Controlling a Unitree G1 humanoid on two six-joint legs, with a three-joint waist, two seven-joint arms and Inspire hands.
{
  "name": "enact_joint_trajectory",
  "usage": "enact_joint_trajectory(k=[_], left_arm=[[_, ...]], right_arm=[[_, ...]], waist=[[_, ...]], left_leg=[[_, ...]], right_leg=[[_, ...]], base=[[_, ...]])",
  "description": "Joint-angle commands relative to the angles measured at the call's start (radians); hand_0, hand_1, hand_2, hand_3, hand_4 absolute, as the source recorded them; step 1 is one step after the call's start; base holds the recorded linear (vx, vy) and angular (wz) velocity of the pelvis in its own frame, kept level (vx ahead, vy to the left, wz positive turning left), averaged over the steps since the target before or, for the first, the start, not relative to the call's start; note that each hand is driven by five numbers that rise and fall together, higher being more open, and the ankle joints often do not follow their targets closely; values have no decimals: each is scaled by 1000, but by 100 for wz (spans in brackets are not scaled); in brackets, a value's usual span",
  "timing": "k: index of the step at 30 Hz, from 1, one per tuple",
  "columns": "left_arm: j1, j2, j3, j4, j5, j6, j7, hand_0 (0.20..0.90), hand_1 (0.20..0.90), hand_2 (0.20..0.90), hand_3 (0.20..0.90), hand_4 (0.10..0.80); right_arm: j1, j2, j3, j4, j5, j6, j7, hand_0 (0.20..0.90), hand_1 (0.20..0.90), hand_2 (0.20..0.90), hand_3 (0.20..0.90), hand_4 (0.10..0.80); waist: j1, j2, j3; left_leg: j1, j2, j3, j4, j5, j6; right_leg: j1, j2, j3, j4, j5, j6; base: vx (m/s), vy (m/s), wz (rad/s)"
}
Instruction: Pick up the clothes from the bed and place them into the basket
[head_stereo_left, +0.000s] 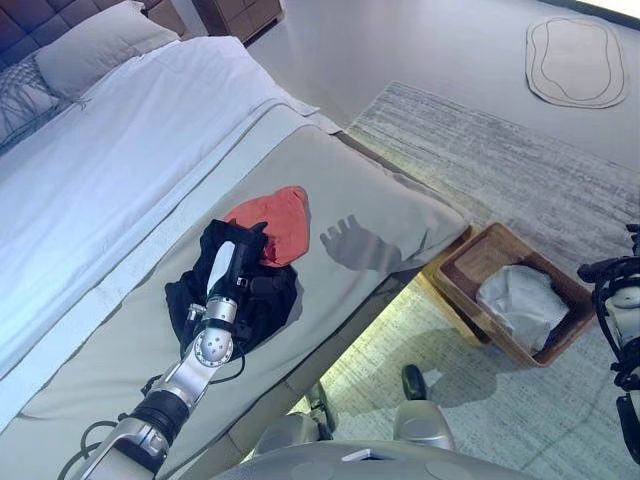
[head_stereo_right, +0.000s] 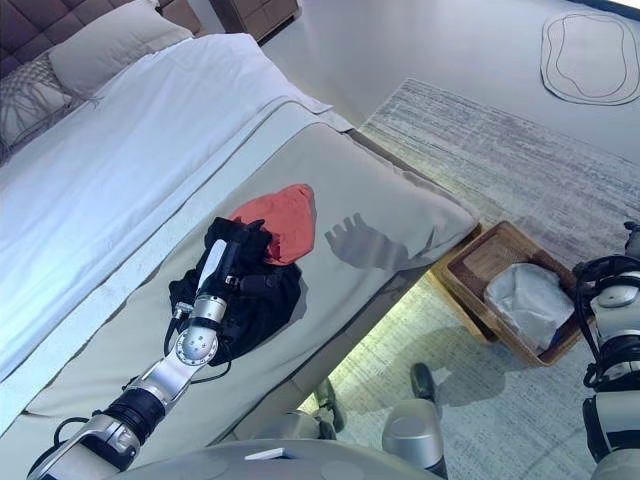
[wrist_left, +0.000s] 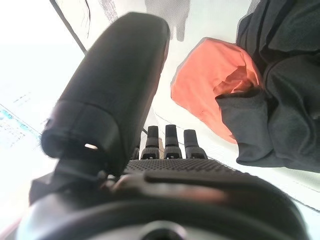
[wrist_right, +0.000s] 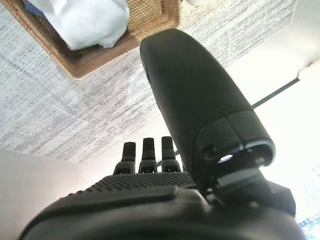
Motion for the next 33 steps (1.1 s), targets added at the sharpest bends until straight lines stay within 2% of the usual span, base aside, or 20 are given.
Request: enact_joint_trajectory(k=[1, 11, 18, 23, 27, 28, 33], left_arm=[[-89, 74, 38, -33, -22, -84, 32, 900, 900, 900, 900, 800], [-79, 54, 51, -19, -19, -60, 69, 900, 900, 900, 900, 800], [-35, 35, 77, 18, -11, -38, 86, 900, 900, 900, 900, 800], [-8, 35, 92, 22, -10, -36, 95, 900, 900, 900, 900, 800], [-36, 55, 92, 4, -22, -52, 107, 900, 900, 900, 900, 800], [-58, 64, 88, -4, -14, -68, 118, 900, 900, 900, 900, 800], [-91, 87, 86, -35, -37, -90, 145, 900, 900, 900, 900, 800]], right_arm=[[-127, -32, 36, -7, -46, -36, -34, 900, 900, 900, 900, 800], [-209, -1, 131, -182, -136, -88, -81, 900, 900, 900, 900, 800], [-295, 44, 245, -269, -219, -135, -133, 900, 900, 900, 900, 800], [-375, 82, 317, -278, -249, -120, -123, 900, 900, 900, 900, 800], [-482, 86, 381, -229, -247, -102, -99, 900, 900, 900, 900, 800], [-535, 90, 416, -184, -235, -102, -105, 900, 900, 900, 900, 800], [-635, 97, 493, -115, -238, -100, -117, 900, 900, 900, 900, 800]], waist=[[19, -88, -58], [54, -105, -66], [113, -121, -79], [172, -125, -78], [220, -113, -33], [244, -104, 9], [294, -87, 111]], left_leg=[[92, 28, -5, 3, -136, -46], [86, 24, -35, 3, -134, -42], [70, 20, -78, 3, -124, -36], [51, 10, -124, 9, -116, -30], [-28, 0, -159, 80, -119, -22], [-75, -8, -188, 138, -125, -19], [-197, -43, -241, 300, -167, -2]], right_leg=[[-24, 11, -27, 9, -9, -46], [-12, 0, -51, 9, -13, -46], [9, -12, -93, 13, -26, -55], [14, -31, -140, 56, -55, -63], [-47, -59, -197, 185, -108, -76], [-87, -76, -222, 261, -134, -85], [-177, -116, -247, 427, -204, -109]], base=[[0, 0, 0], [-3, 8, 3], [28, 20, 17], [50, 34, 28], [-109, 41, 34], [-160, 9, 41], [-114, 5, 39]])
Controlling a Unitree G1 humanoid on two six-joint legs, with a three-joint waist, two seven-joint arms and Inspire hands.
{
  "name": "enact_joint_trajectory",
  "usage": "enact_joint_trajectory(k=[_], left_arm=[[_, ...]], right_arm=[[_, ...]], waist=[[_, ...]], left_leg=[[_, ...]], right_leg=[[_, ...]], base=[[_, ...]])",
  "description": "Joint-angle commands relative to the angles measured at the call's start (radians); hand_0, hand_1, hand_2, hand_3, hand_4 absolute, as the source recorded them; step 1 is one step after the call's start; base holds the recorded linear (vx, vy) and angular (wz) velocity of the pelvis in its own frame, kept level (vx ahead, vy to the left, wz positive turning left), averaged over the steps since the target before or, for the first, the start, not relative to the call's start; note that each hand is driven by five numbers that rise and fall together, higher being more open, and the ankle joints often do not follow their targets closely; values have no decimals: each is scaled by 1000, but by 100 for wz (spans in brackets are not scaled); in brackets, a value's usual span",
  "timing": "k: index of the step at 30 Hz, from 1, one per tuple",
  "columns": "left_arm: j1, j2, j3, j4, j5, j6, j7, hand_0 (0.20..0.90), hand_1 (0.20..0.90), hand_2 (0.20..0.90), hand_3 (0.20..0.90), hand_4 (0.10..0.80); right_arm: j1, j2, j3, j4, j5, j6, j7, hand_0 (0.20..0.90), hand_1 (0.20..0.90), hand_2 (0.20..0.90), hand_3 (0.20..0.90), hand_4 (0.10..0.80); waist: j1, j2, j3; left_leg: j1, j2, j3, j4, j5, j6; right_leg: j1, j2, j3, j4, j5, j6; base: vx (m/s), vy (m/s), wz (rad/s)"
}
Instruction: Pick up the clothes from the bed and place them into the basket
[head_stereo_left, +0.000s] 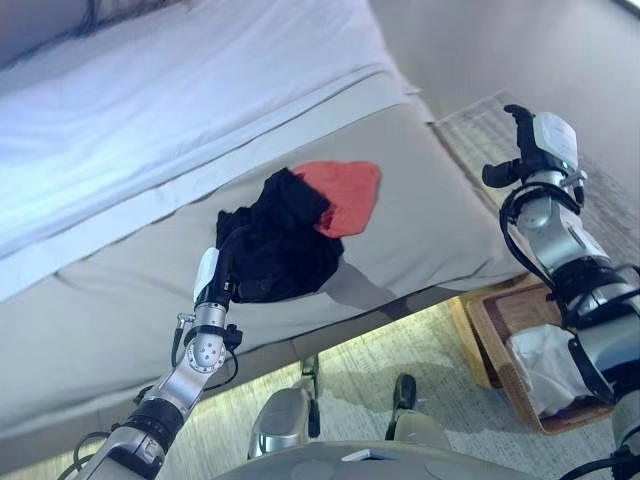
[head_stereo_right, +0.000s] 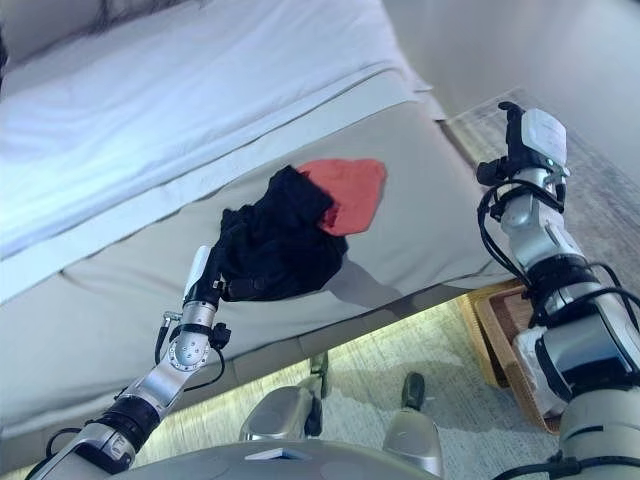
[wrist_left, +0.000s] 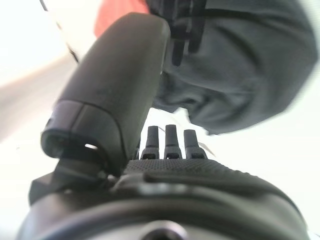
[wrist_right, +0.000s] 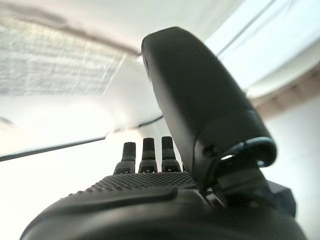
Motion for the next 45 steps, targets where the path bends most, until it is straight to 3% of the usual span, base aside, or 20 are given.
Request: enact_joint_trajectory(k=[1, 4, 5, 7, 15, 21, 28, 29, 30, 37, 45], left_arm=[[-105, 90, 48, -72, -39, -114, 82, 900, 900, 900, 900, 800], [-113, 112, 41, -112, -26, -113, 97, 900, 900, 900, 900, 800], [-116, 123, 39, -141, -36, -92, 95, 900, 900, 900, 900, 800], [-110, 131, 44, -156, -48, -100, 99, 900, 900, 900, 900, 800], [-73, 143, 29, -209, -66, -136, 106, 900, 900, 900, 900, 800], [-67, 152, 10, -237, -78, -162, 147, 900, 900, 900, 900, 800], [-69, 161, 16, -254, -86, -191, 172, 900, 900, 900, 900, 800], [-73, 165, 18, -257, -90, -199, 176, 900, 900, 900, 900, 800], [-73, 166, 20, -262, -90, -200, 175, 900, 900, 900, 900, 800], [-56, 180, 36, -276, -88, -189, 167, 900, 900, 900, 900, 800], [-26, 187, 37, -281, -91, -195, 155, 900, 900, 900, 900, 800]], right_arm=[[-210, -46, 65, -33, -35, -32, -72, 900, 900, 900, 900, 800], [-283, -20, 100, -2, -39, -9, -91, 900, 900, 900, 900, 800], [-324, -5, 118, 24, -41, 13, -83, 900, 900, 900, 900, 800], [-348, 2, 128, 32, -32, 34, -84, 900, 900, 900, 900, 800], [-407, 19, 147, 109, -25, 90, -61, 900, 900, 900, 900, 800], [-445, 14, 184, 159, -30, 130, -39, 900, 900, 900, 900, 800], [-464, -3, 226, 204, -18, 183, 31, 900, 900, 900, 900, 800], [-479, -5, 234, 222, -13, 186, 43, 799, 799, 799, 782, 682], [-485, -8, 239, 231, -10, 183, 47, 300, 300, 300, 200, 100], [-487, -22, 228, 257, 10, 168, 50, 300, 300, 300, 200, 100], [-490, -40, 215, 263, 12, 147, 21, 300, 300, 300, 200, 100]], waist=[[52, -31, 116], [87, -25, 177], [111, -21, 211], [123, -14, 236], [165, 23, 236], [170, 51, 236], [168, 58, 236], [167, 59, 236], [166, 59, 236], [160, 53, 236], [157, 49, 236]], left_leg=[[-53, -14, -29, 283, -243, -10], [-161, -47, -52, 426, -292, 16], [-215, -73, -64, 527, -351, 28], [-267, -93, -75, 592, -370, 40], [-517, -146, -95, 826, -442, 73], [-661, -160, -87, 917, -460, 91], [-754, -164, -82, 1017, -497, 107], [-766, -163, -78, 1041, -509, 113], [-772, -161, -74, 1055, -516, 115], [-755, -157, -72, 1151, -572, 115], [-700, -150, -68, 1123, -566, 114]], right_leg=[[-103, -76, -30, 293, -124, -91], [-200, -101, -27, 454, -174, -104], [-242, -117, -21, 558, -228, -106], [-287, -130, -18, 628, -247, -109], [-517, -132, -5, 830, -300, -135], [-677, -126, 16, 913, -303, -132], [-776, -112, 39, 984, -325, -136], [-788, -110, 43, 997, -331, -138], [-793, -110, 44, 1005, -335, -140], [-775, -115, 52, 1067, -367, -143], [-722, -116, 51, 1044, -357, -138]], base=[[-143, -34, 49], [-60, -37, 31], [54, -53, 20], [22, -28, 23], [0, 25, 22], [-41, 27, 10], [-41, 23, 1], [-63, 34, -1], [-67, 19, -1], [-1, 3, -1], [6, 1, -1]])
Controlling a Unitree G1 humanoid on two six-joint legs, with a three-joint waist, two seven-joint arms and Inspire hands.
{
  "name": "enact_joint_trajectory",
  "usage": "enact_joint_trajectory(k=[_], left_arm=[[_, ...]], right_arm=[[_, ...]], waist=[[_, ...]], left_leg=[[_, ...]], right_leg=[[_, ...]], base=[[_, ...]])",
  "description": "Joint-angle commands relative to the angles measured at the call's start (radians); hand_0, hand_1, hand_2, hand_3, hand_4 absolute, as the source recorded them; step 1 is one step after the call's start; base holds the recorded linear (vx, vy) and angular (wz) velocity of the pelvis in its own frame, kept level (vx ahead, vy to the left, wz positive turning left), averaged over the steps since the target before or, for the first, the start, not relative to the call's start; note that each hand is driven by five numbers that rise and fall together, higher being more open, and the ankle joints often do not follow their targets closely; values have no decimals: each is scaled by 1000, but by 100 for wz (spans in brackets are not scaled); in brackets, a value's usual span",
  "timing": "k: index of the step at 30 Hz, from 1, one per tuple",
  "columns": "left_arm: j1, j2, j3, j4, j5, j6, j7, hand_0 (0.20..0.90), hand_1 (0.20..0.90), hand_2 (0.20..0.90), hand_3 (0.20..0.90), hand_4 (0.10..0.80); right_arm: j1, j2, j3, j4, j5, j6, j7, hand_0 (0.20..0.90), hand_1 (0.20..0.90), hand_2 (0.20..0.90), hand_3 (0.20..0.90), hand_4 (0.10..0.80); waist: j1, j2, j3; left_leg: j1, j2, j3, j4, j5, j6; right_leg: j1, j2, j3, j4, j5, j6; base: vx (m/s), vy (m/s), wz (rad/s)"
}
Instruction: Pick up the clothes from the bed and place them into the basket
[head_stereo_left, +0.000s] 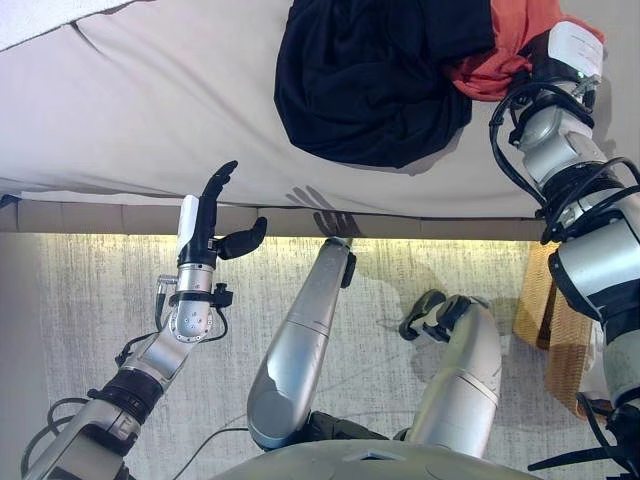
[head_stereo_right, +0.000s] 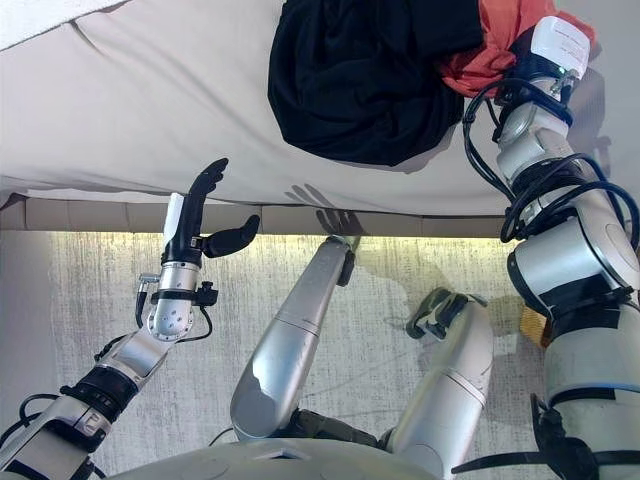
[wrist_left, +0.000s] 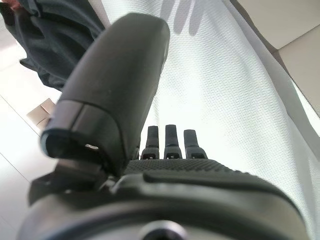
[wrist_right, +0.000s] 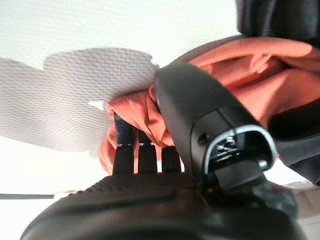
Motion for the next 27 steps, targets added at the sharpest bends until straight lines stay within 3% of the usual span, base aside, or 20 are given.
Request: enact_joint_trajectory(k=[1, 6, 14, 17, 22, 27], left_arm=[[22, 28, 67, -76, -24, -91, 38, 900, 900, 900, 900, 800], [27, 25, 73, -53, -19, -87, 23, 900, 900, 900, 900, 800], [-7, 23, 79, -46, -27, -38, -9, 900, 900, 900, 900, 800], [-17, 18, 78, -32, -45, 5, -21, 900, 900, 900, 900, 800], [-12, -3, 65, -16, -31, 45, -43, 900, 900, 900, 900, 800], [17, -22, 63, 13, -13, 74, -75, 900, 900, 900, 900, 800]], right_arm=[[-42, -100, 35, -11, -9, -19, -35, 300, 300, 300, 200, 100], [-24, -96, 31, -37, -5, -50, -45, 300, 300, 300, 200, 100], [-2, -111, -11, -76, -2, -63, -131, 300, 300, 300, 200, 100], [30, -140, -50, -134, 41, -97, -152, 300, 300, 300, 200, 100], [76, -192, -111, -225, 79, -145, -185, 300, 300, 300, 200, 100], [129, -271, -159, -338, 101, -127, -143, 300, 300, 300, 200, 100]], waist=[[-1, 47, -33], [-15, 22, -33], [-32, -18, -33], [-51, -54, -88], [-87, -91, -151], [-147, -119, -269]], left_leg=[[140, -32, 50, 124, -253, 99], [284, 5, 66, -18, -219, 98], [521, 34, 79, -252, -148, 81], [636, 61, 87, -409, -80, 68], [764, 88, 118, -546, -44, 44], [919, 108, 166, -768, 24, 15]], right_leg=[[76, 80, -26, -58, 60, -42], [198, 72, -28, -168, 100, -24], [418, 59, -44, -366, 174, 7], [543, 71, -63, -552, 244, 11], [679, 98, -73, -740, 298, 31], [817, 135, -58, -998, 396, 72]], base=[[0, 0, 0], [16, 37, -4], [12, 20, -14], [51, 42, -26], [84, 49, -17], [138, 62, -24]])
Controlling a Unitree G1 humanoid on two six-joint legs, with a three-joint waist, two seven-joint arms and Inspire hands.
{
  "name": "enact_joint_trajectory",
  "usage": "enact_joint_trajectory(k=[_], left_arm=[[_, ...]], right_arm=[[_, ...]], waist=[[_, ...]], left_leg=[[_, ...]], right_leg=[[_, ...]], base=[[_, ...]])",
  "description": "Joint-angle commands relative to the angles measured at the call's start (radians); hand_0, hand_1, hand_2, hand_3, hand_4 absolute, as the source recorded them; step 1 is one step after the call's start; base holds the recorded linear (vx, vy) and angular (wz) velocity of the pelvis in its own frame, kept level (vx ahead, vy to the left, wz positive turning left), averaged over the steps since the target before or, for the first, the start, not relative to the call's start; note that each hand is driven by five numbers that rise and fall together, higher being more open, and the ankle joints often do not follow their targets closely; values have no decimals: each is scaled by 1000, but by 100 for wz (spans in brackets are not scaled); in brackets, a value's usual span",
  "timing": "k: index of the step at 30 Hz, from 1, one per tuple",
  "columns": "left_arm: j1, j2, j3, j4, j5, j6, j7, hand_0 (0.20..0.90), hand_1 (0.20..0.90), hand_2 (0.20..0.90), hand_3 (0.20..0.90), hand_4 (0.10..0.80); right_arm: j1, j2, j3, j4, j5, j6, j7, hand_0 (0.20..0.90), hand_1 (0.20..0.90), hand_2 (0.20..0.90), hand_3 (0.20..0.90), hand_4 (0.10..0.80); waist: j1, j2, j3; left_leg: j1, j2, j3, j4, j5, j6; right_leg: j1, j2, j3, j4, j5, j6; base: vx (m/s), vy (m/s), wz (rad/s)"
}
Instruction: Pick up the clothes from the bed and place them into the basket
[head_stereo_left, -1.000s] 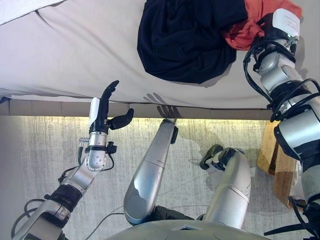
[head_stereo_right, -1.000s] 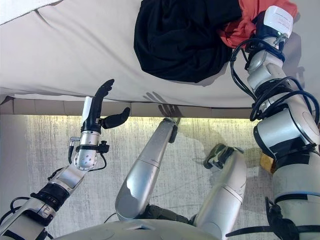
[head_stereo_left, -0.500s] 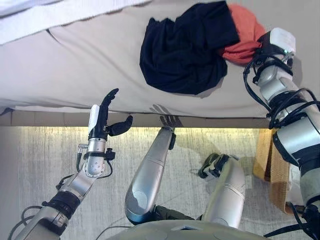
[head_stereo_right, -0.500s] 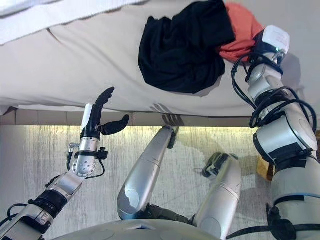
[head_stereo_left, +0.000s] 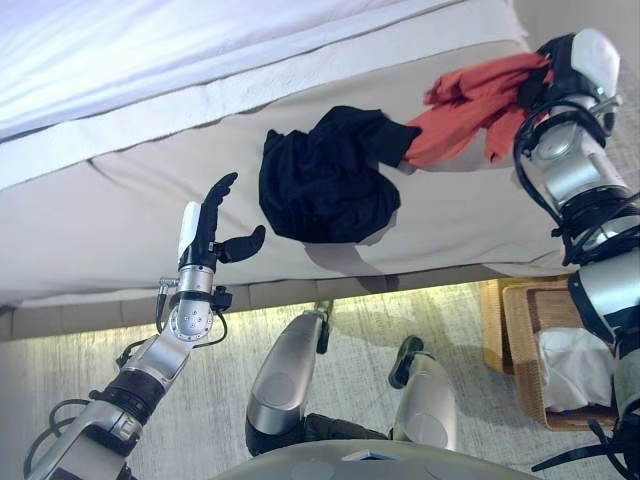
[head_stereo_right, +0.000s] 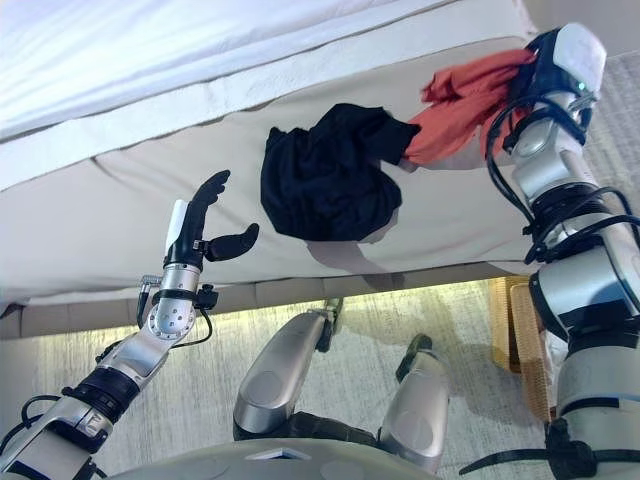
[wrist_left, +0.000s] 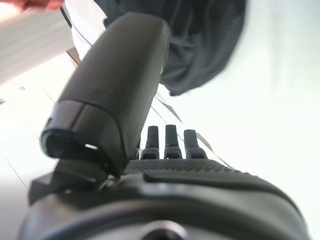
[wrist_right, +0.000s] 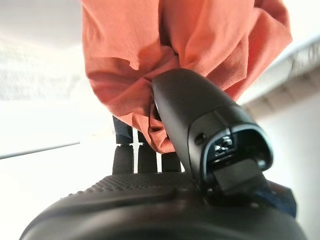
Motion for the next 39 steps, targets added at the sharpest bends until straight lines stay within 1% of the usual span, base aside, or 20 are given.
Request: enact_joint_trajectory(k=[1, 3, 4, 6, 8, 11, 13, 18, 21, 27, 32, 35, 39], left_arm=[[33, -9, 46, 7, 29, -41, 13, 900, 900, 900, 900, 800], [38, -8, 51, 6, 35, -34, 11, 900, 900, 900, 900, 800], [39, -8, 51, 6, 35, -32, 11, 900, 900, 900, 900, 800], [35, -7, 56, 23, 31, -31, 1, 900, 900, 900, 900, 800], [32, -12, 53, 37, 21, -33, -9, 900, 900, 900, 900, 800], [34, -31, 43, 72, 31, -66, -14, 900, 900, 900, 900, 800], [24, -38, 32, 85, 34, -76, -14, 900, 900, 900, 900, 800], [4, -49, 22, 97, 40, -81, -20, 900, 900, 900, 900, 800], [-9, -58, 20, 104, 51, -79, -24, 900, 900, 900, 900, 800], [-43, -74, 29, 118, 74, -53, -39, 900, 900, 900, 900, 800], [-55, -88, 26, 114, 93, -43, -50, 900, 900, 900, 900, 800], [-64, -95, 23, 115, 95, -38, -48, 900, 900, 900, 900, 800], [-74, -103, 18, 119, 97, -38, -59, 900, 900, 900, 900, 800]], right_arm=[[-21, -127, 25, -69, -3, -47, -72, 300, 300, 300, 200, 100], [-10, -154, 8, -83, 0, -49, -58, 300, 300, 300, 200, 100], [-8, -157, 6, -85, 0, -50, -55, 300, 300, 300, 200, 100], [-12, -187, -6, -83, 4, -57, -40, 300, 300, 300, 200, 100], [-15, -201, -10, -79, 12, -58, -29, 300, 300, 300, 200, 100], [-11, -229, -10, -75, -14, -59, -11, 300, 300, 300, 200, 100], [-8, -253, -11, -85, -11, -54, -11, 300, 300, 300, 200, 100], [47, -283, -50, -122, -22, -37, -8, 300, 300, 300, 200, 100], [141, -308, -107, -169, -36, -21, 0, 300, 300, 300, 200, 100], [341, -308, -249, -227, -34, -13, 14, 300, 300, 300, 200, 100], [437, -293, -317, -231, -19, -19, 53, 300, 300, 300, 200, 100], [492, -276, -350, -233, -4, -21, 63, 300, 300, 300, 200, 100], [589, -229, -400, -232, -4, -27, 76, 300, 300, 300, 200, 100]], waist=[[-53, -65, -260], [-70, -73, -304], [-70, -73, -307], [-89, -81, -351], [-100, -85, -372], [-120, -90, -399], [-140, -94, -412], [-179, -97, -422], [-212, -96, -422], [-268, -93, -408], [-301, -84, -399], [-316, -82, -398], [-335, -75, -395]], left_leg=[[78, 65, 21, -38, -120, -26], [121, 77, 40, -113, -96, -37], [128, 78, 43, -123, -93, -39], [164, 88, 59, -190, -72, -50], [185, 94, 67, -228, -60, -57], [219, 103, 87, -287, -39, -70], [225, 107, 96, -302, -41, -76], [236, 111, 118, -302, -52, -76], [253, 119, 141, -302, -59, -78], [271, 130, 181, -302, -68, -82], [295, 136, 197, -302, -75, -87], [300, 139, 206, -302, -78, -89], [304, 143, 212, -302, -79, -93]], right_leg=[[8, 44, -23, -132, 81, -40], [37, 57, -15, -201, 113, -27], [42, 59, -14, -211, 118, -26], [64, 73, -3, -271, 144, -18], [77, 82, 5, -308, 162, -14], [96, 96, 11, -365, 189, -7], [100, 109, 22, -394, 200, -6], [93, 121, 51, -392, 198, -7], [92, 128, 77, -389, 194, -9], [78, 144, 122, -386, 192, -10], [81, 158, 152, -382, 187, -18], [81, 164, 160, -382, 185, -21], [74, 174, 174, -370, 178, -27]], base=[[83, 29, -25], [78, 23, -25], [75, 9, -22], [80, 0, -18], [67, -3, -17], [51, -7, -24], [25, -19, -28], [21, -12, -17], [55, -24, -24], [7, -47, -22], [35, -51, -18], [16, -62, -12], [11, -73, -11]])
